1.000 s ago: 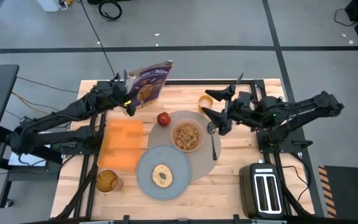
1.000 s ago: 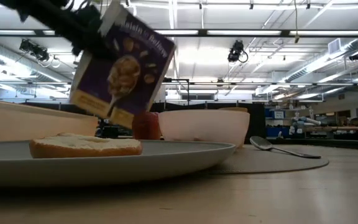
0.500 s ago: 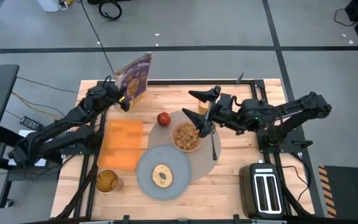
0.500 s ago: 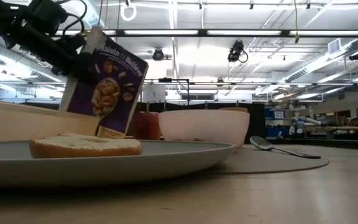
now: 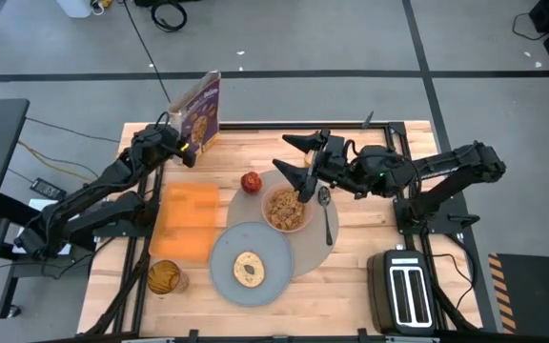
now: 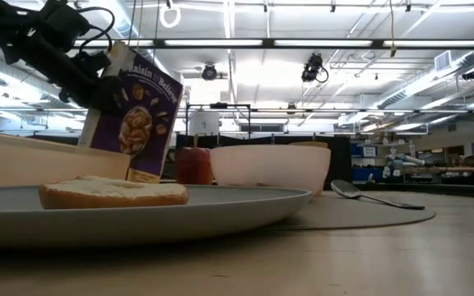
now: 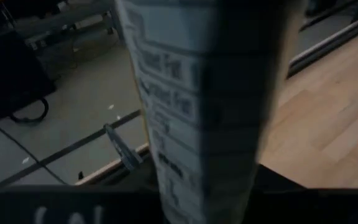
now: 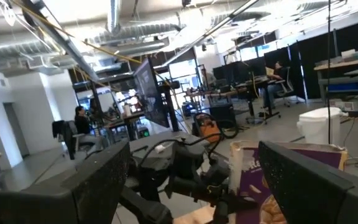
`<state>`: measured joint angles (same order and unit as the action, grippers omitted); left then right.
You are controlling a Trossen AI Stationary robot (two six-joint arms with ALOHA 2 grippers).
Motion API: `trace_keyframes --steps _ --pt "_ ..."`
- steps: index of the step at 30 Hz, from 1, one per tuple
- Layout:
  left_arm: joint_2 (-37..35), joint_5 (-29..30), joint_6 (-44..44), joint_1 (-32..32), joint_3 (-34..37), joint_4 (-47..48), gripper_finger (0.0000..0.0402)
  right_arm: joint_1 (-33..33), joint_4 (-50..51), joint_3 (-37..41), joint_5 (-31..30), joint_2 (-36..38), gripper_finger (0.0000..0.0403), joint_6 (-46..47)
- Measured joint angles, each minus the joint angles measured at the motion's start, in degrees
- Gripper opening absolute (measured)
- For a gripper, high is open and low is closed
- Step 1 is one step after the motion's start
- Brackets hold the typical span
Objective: Arrange a breakfast setting
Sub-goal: Pour the cereal from the cereal box into a pink bowl
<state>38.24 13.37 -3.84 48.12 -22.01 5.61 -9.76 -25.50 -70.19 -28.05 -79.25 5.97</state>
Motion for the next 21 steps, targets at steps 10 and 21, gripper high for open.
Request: trace_keyframes --steps 10,21 --pt "0.0 -0.1 8.9 0.0 -7.9 15.2 0.0192 2.6 2.5 0.0 4.3 3.6 0.0361 1.5" --pt "0.0 -0.4 10.7 0.0 -18.8 29.2 0.025 2.9 10.4 0.0 6.1 7.3 0.0361 1.4"
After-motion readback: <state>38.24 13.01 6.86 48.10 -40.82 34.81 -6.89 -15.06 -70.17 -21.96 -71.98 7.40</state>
